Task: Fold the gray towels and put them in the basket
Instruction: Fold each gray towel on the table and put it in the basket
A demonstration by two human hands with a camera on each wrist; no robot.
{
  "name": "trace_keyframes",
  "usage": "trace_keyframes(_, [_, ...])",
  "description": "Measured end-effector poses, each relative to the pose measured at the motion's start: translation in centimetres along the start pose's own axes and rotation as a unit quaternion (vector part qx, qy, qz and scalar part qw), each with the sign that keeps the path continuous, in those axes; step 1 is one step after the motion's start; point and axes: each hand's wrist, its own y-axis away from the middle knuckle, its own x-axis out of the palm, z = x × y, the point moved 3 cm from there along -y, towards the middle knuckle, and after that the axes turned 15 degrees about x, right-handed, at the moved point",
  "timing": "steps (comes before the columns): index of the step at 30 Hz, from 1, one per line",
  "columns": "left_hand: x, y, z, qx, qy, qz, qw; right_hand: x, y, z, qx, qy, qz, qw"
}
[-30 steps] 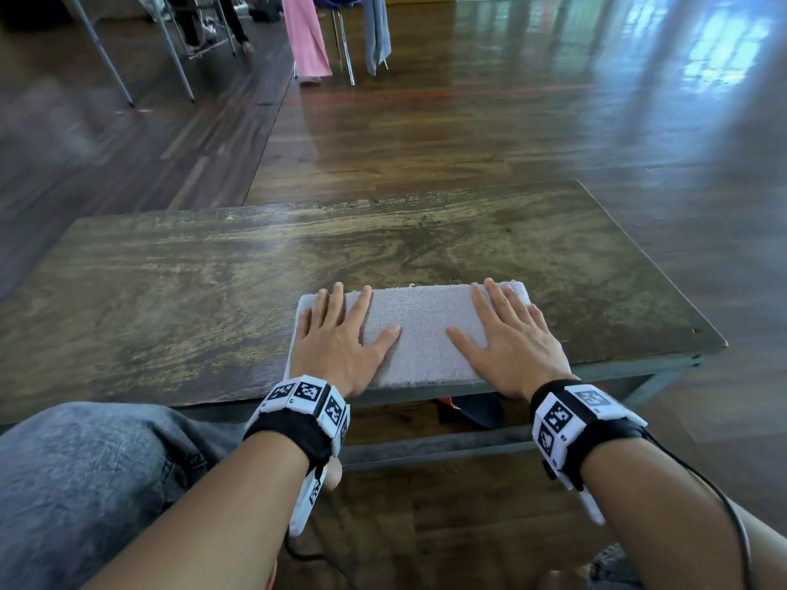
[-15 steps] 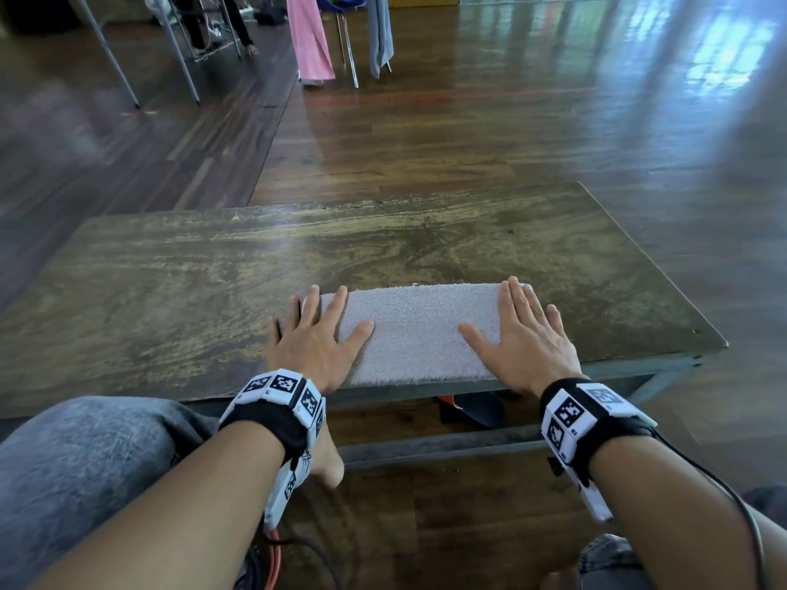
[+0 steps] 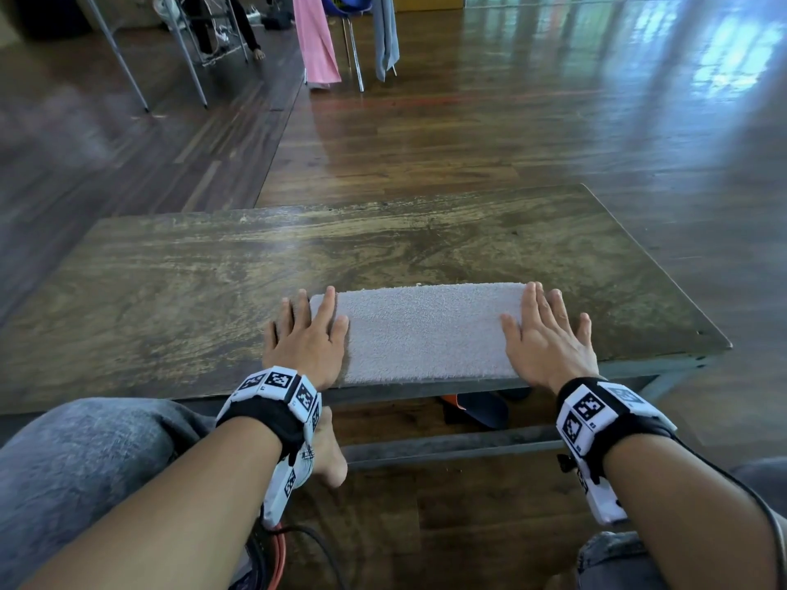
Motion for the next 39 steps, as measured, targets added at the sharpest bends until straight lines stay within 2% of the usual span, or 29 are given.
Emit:
trace_keyframes(4, [-0.3,0.2,-0.2,-0.025,0.014,-0.007,1.0,-0.5,-0.2,-1.0,0.019,0.011,0.004,1.0])
trace_keyframes(7, [-0.9,-0.1,-2.1,-0.059,0.011,-0.062,0.996,-0.9,0.0,-0.5,0.027,0.023,-0.017,0.999])
trace_keyframes(8, [-1.3,-0.4,-3.3,-0.037,-0.003,-0.101,0.994,-1.1,0.1,-0.2,0.022,0.03,-0.036,0.999])
trace_keyframes(10, [-1.6,-1.4,-6.9,0.082,-0.022,-0.152,0.985,-1.5,0.4,0.7,-0.022,0.044,-0.099,0.994])
trace_keyframes(12, [-0.6,-2.2,-10.7,0.198,-0.021,-0.117,0.973,-1.9,0.8,2.2,-0.111,0.031,-0.129,0.985])
trace_keyframes(14, [1.5,-2.6,-12.9,0.236,-0.027,-0.048,0.97,-1.5,1.3,3.5,-0.19,0.021,-0.092,0.977])
trace_keyframes(15, [2.4,-2.6,-13.4,0.234,-0.035,-0.024,0.971,-0.9,1.4,3.9,-0.205,0.02,-0.062,0.977])
trace_keyframes(17, [3.4,-2.8,-13.4,0.224,-0.047,-0.017,0.973,0.1,1.4,3.9,-0.197,0.003,-0.028,0.98])
trace_keyframes(22, [2.9,-3.6,-11.6,0.205,-0.049,0.007,0.978,0.2,0.3,3.7,-0.157,0.009,-0.037,0.987])
trace_keyframes(24, [2.5,-3.4,-10.6,0.167,-0.065,-0.005,0.984,-0.7,0.2,3.9,-0.117,0.03,-0.072,0.99])
trace_keyframes(25, [2.3,-3.2,-10.2,0.136,-0.065,-0.017,0.989,-1.3,0.5,4.1,-0.103,0.049,-0.111,0.987])
trace_keyframes(26, [2.2,-3.0,-10.0,0.104,-0.058,-0.027,0.993,-1.9,1.0,4.5,-0.107,0.067,-0.155,0.98])
trace_keyframes(28, [2.1,-2.8,-10.1,0.048,-0.044,-0.033,0.997,-2.3,2.1,5.8,-0.167,0.059,-0.214,0.961])
trace_keyframes(30, [1.9,-2.8,-10.6,0.001,-0.047,-0.017,0.999,-2.4,3.0,6.8,-0.21,0.002,-0.181,0.961])
trace_keyframes(32, [1.1,-2.9,-10.9,-0.03,-0.043,0.003,0.999,-1.9,3.0,7.1,-0.205,-0.029,-0.107,0.972])
trace_keyframes(35, [-0.8,-2.8,-10.4,-0.028,-0.052,-0.007,0.998,-1.9,2.1,6.4,-0.196,-0.018,-0.063,0.978])
trace_keyframes(36, [-1.5,-2.6,-9.9,-0.021,-0.054,-0.014,0.998,-2.1,1.8,6.1,-0.191,-0.005,-0.075,0.979])
trace_keyframes(39, [-2.4,-1.5,-8.3,0.014,-0.036,-0.024,0.999,-3.1,2.2,5.3,-0.153,0.022,-0.176,0.972])
